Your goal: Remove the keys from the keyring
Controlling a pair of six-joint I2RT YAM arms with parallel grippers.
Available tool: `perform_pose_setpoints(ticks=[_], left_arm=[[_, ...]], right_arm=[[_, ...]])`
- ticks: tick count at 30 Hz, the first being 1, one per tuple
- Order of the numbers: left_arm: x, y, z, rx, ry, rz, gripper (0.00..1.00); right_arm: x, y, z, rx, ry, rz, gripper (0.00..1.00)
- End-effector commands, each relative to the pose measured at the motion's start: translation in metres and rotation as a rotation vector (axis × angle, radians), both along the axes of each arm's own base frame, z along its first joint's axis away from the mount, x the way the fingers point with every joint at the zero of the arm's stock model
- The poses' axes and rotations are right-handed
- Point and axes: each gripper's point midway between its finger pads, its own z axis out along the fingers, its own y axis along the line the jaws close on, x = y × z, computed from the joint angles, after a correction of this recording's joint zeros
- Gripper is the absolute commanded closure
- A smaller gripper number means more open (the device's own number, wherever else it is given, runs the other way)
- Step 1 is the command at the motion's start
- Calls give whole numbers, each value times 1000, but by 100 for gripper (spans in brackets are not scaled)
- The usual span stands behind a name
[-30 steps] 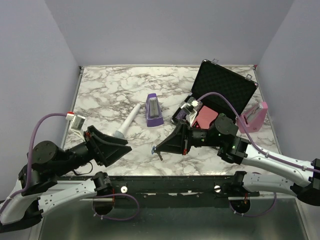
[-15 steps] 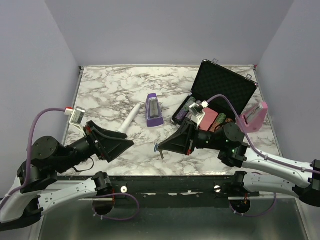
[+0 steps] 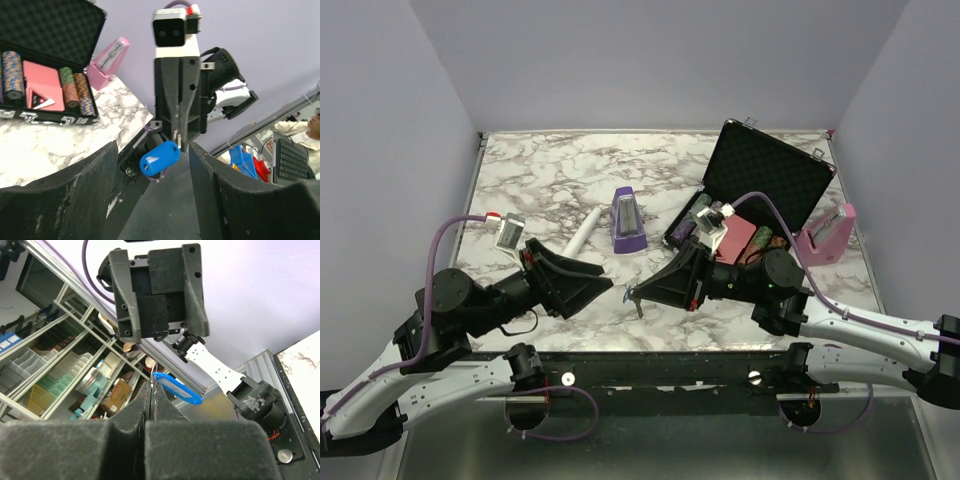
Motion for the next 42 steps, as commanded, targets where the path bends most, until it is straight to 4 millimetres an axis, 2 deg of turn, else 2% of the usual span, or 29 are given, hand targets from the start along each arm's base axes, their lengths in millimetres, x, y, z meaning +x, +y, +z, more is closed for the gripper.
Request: perform_pose_setpoints(ticks=[1, 5, 18, 23, 26, 31, 36, 42], left_arm=[[-14, -11, 17, -51, -118, -101, 37], [-16, -18, 7, -36, -102, -134, 42], [-12, -20, -25, 54, -37, -120, 60], [-7, -16, -31, 69, -18, -81, 59], [-5, -13, -31, 60, -13, -64, 54], [-5, -11, -27, 46, -17, -58, 54], [-4, -7, -26, 44, -15, -41, 44], [-9, -18, -27, 44, -13, -97, 48]], right_arm=[[3, 1, -2, 45, 27, -26, 99], [5, 5, -7, 31, 35, -27, 99], [7, 20, -21, 6, 38, 1, 99], [5, 17, -18, 19, 28, 5, 99], [4, 15, -16, 20, 26, 4, 99], [3, 11, -16, 23, 28, 2, 99], [2, 9, -15, 29, 26, 4, 99], [1, 11, -13, 33, 24, 13, 99]])
